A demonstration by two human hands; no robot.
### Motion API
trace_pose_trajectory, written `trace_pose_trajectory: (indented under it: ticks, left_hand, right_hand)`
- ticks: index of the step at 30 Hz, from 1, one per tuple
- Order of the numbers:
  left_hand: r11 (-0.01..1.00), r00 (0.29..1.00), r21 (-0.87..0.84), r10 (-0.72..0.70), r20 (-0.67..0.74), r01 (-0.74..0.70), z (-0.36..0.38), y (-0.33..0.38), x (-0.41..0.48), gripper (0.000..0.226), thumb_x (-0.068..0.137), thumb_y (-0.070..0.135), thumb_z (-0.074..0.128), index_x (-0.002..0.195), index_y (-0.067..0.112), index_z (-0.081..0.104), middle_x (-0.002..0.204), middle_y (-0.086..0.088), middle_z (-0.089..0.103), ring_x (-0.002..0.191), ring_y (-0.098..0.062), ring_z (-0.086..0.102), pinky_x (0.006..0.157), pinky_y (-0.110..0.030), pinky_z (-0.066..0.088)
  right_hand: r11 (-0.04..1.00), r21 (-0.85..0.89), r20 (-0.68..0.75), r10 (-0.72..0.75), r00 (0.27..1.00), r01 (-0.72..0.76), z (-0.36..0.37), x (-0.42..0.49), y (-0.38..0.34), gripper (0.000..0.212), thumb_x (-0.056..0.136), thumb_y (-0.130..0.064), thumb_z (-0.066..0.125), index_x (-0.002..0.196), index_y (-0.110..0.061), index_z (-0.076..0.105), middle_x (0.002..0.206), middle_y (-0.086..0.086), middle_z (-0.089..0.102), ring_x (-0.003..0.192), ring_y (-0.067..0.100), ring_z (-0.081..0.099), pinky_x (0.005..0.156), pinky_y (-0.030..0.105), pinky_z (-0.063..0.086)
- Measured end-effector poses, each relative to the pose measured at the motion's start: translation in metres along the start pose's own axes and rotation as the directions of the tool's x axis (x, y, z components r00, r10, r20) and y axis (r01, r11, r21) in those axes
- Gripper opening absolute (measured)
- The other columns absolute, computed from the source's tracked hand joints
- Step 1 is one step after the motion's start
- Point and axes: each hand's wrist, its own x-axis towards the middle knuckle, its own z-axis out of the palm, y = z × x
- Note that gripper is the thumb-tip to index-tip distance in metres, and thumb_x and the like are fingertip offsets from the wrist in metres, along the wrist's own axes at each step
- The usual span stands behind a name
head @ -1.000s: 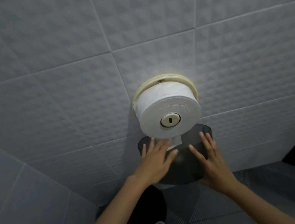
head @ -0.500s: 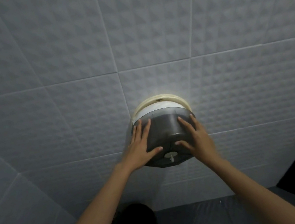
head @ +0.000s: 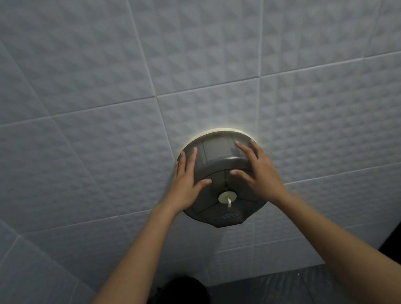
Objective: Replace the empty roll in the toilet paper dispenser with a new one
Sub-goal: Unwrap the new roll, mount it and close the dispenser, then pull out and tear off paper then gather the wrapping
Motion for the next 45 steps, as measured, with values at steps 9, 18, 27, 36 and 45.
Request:
trace_pose_trajectory:
  ticks: [9,18,27,36,45]
  left_hand:
    - [0.999,1.0,0.031,0.011,-0.007,-0.011,-0.001,-0.001,0.004,0.089,0.09,0.036,0.059,0.15,0.035,-0.006,0.16,-0.011,-0.014,0.149,-0.027,-0.01,0.122,-0.046,0.007]
    - [0.999,1.0,0.041,0.0,-0.005,0.0,-0.002,0.0,0.004,0.088,0.09,0.038,0.058,0.15,0.034,-0.006,0.16,-0.012,-0.013,0.149,-0.029,-0.008,0.122,-0.045,0.006]
    - [0.999,1.0,0.04,0.022,-0.011,-0.022,-0.003,0.003,0.003,0.087,0.091,0.035,0.058,0.151,0.029,-0.005,0.16,-0.014,-0.012,0.149,-0.026,-0.01,0.122,-0.043,0.003]
    - [0.999,1.0,0.042,-0.002,-0.001,0.002,-0.001,-0.001,0.004,0.088,0.089,0.04,0.058,0.15,0.035,-0.006,0.161,-0.01,-0.013,0.149,-0.028,-0.008,0.122,-0.046,0.007]
    - [1.0,0.999,0.002,0.029,-0.017,-0.029,0.001,-0.005,0.007,0.087,0.09,0.037,0.058,0.15,0.035,-0.005,0.161,-0.008,-0.015,0.148,-0.027,-0.011,0.121,-0.047,0.006]
  right_hand:
    - [0.999,0.032,0.031,-0.014,0.999,0.013,-0.006,0.003,0.002,0.071,0.084,-0.052,0.06,0.145,-0.04,0.026,0.156,0.01,0.018,0.144,0.029,0.018,0.113,0.051,0.029]
    - [0.99,0.127,-0.313,0.101,0.944,-0.064,0.021,-0.062,-0.018,0.051,0.092,-0.026,0.058,0.139,-0.02,0.041,0.15,0.013,0.031,0.139,0.026,0.03,0.109,0.032,0.034]
    - [0.851,0.351,-0.052,0.435,0.899,-0.391,0.058,-0.076,-0.037,0.024,0.089,-0.026,0.063,0.1,-0.007,0.073,0.091,0.008,0.074,0.076,0.014,0.065,0.072,0.029,0.052]
    - [0.199,0.762,0.262,0.775,0.575,-0.616,0.067,-0.058,-0.046,0.021,0.092,-0.011,0.059,0.088,0.008,0.067,0.066,0.013,0.066,0.054,0.016,0.066,0.062,0.03,0.058]
    - [-0.064,0.852,0.425,0.663,0.616,-0.519,0.068,-0.073,-0.038,0.028,0.094,-0.018,0.056,0.106,0.006,0.062,0.083,0.014,0.067,0.072,0.017,0.066,0.066,0.026,0.059]
